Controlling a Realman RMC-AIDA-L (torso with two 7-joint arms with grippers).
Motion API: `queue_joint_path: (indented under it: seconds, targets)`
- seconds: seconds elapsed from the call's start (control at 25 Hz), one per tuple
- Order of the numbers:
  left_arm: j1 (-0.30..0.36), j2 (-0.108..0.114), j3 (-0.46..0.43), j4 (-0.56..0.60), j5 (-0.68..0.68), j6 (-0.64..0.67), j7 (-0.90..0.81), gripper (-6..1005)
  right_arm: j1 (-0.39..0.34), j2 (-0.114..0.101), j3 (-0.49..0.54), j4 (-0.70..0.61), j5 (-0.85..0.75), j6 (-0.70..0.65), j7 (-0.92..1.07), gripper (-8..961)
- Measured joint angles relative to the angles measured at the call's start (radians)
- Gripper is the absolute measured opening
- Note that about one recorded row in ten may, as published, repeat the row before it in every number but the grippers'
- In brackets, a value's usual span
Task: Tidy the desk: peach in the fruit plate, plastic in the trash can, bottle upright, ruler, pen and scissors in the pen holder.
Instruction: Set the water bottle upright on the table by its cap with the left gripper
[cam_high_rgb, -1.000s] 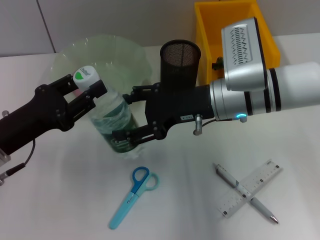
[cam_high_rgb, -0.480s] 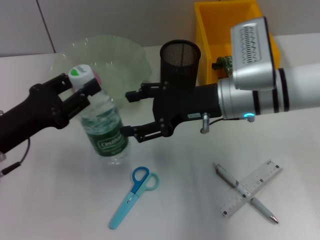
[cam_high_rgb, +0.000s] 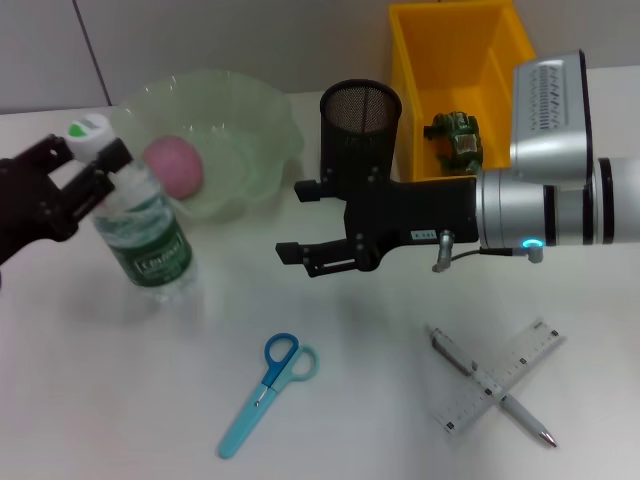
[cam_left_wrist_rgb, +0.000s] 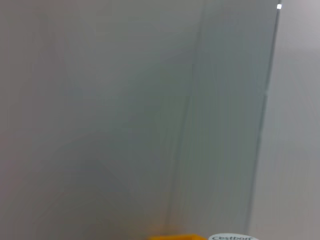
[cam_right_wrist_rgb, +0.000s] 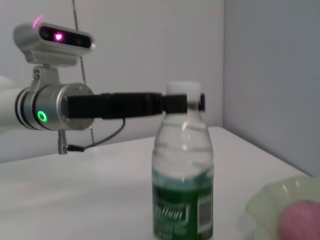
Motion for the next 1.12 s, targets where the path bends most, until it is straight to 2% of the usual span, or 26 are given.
queue_joint_path:
  seconds: [0.12,0.24,0.52,0.84,1.12]
  targets:
    - [0.006,-0.012,-0.051,-0.001,0.000,-0.034,0.063,439,0.000,-0.002,0.001,0.018,-0.008,0.008,0.004,823]
    - [0.007,-0.015,-0.059,-0.004,0.000,-0.052,0.086,438,-0.001,-0.002,0.001,0.023,-0.025,0.012,0.008,823]
    - [0.005,-0.022,-0.069,-0.012,-0.001,-0.115,0.138,437,-0.001,-0.004,0.002,0.029,-0.080,0.038,0.043,821]
    - [-0.008,-0.024,-0.072,-0.045,-0.011,-0.131,0.201,436,-0.001,-0.004,0.002,0.030,-0.082,0.050,0.046,820]
    - [-0.035,-0.028,-0.072,-0.089,-0.025,-0.194,0.268,435,0.002,-0.004,0.002,0.027,-0.083,0.052,0.046,820]
